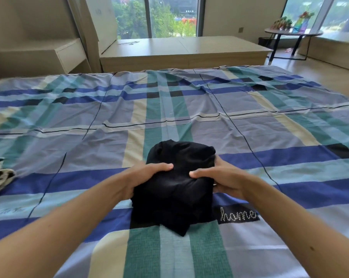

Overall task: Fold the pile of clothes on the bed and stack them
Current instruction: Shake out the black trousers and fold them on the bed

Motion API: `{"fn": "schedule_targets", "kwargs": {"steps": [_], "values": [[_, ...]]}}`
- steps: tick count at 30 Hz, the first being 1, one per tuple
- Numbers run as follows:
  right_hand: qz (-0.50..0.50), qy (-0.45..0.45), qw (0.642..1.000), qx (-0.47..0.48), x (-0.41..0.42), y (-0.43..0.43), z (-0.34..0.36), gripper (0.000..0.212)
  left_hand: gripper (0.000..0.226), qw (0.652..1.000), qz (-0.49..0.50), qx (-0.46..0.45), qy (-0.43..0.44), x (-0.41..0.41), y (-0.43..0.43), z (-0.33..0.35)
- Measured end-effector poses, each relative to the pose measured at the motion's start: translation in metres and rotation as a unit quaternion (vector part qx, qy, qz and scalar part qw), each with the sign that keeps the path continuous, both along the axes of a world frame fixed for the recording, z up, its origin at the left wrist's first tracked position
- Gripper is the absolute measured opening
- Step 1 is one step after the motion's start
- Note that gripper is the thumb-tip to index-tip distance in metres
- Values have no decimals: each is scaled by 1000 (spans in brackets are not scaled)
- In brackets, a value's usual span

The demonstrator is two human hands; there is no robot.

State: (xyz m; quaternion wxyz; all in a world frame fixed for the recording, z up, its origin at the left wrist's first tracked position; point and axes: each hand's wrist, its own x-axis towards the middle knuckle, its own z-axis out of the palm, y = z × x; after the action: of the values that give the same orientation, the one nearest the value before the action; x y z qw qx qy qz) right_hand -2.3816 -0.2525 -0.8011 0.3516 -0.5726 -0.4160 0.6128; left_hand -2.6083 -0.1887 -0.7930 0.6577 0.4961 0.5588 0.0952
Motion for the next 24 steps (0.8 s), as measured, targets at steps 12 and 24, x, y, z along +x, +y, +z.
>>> {"fn": "schedule_targets", "kwargs": {"steps": [12,24], "values": [[-70,155,981,93,-107,-12,59,73,28,938,251,125,-202,-80,-40,69],[117,138,958,224,-387,76,205,99,67,863,419,278,-54,-365,-41,221]]}}
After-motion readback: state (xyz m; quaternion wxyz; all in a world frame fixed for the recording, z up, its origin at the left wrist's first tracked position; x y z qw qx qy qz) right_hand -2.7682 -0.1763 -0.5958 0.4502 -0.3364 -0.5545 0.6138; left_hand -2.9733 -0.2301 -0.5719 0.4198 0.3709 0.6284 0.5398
